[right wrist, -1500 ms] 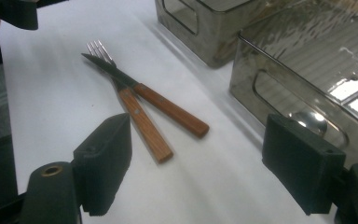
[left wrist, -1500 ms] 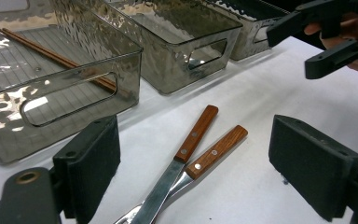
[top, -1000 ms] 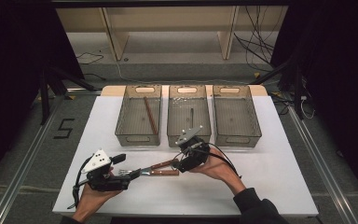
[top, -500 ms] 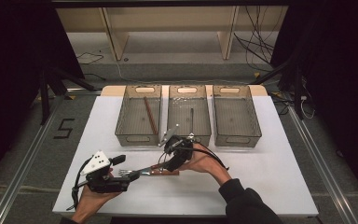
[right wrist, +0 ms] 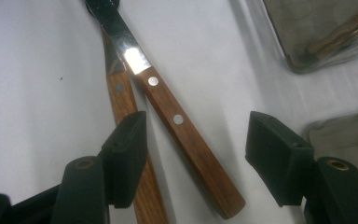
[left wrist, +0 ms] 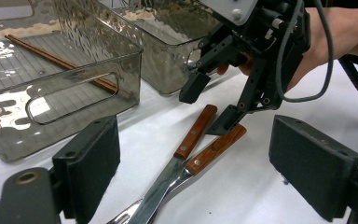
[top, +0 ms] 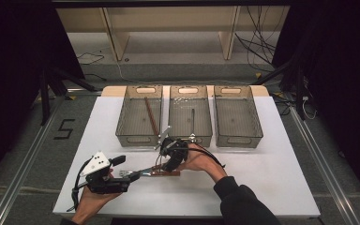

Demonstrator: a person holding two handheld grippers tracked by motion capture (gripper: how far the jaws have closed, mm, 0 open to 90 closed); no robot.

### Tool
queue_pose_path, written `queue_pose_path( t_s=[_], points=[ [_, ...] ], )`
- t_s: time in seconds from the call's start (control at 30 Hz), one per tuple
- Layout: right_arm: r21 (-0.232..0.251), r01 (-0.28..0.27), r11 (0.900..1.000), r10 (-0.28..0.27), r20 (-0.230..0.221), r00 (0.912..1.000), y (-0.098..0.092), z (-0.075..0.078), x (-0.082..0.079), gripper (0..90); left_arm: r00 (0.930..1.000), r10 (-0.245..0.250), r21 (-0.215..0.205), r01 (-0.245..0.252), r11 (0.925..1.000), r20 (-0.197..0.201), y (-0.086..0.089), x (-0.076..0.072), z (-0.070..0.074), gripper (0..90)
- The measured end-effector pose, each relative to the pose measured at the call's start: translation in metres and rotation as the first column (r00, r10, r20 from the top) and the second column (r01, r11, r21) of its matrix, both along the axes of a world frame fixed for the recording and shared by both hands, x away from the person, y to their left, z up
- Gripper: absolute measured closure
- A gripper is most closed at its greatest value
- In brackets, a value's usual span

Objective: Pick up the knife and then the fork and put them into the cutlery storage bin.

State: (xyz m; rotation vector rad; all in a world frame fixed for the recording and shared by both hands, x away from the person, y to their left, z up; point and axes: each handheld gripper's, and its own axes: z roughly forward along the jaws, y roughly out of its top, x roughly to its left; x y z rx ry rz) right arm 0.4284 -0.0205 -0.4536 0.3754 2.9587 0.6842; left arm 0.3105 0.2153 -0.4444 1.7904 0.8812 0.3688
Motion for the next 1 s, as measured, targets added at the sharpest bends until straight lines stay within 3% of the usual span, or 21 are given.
queue_pose_path(
  t_s=[0.33,1.0],
  points=[
    [-0.054,-0.041,0.998,0.038,-0.043,0.9984,0.007,-0.004,0.005,47.6,1.0,-0.001,0.003,0.001,1.0,-0.003,-0.001,0.0,-0.001,15.9],
    [-0.104,-0.082,0.991,0.077,-0.048,0.9959,0.016,-0.008,0.007,55.9,1.0,0.001,0.011,-0.001,0.9999,-0.008,0.0,0.001,-0.002,15.9]
  ],
)
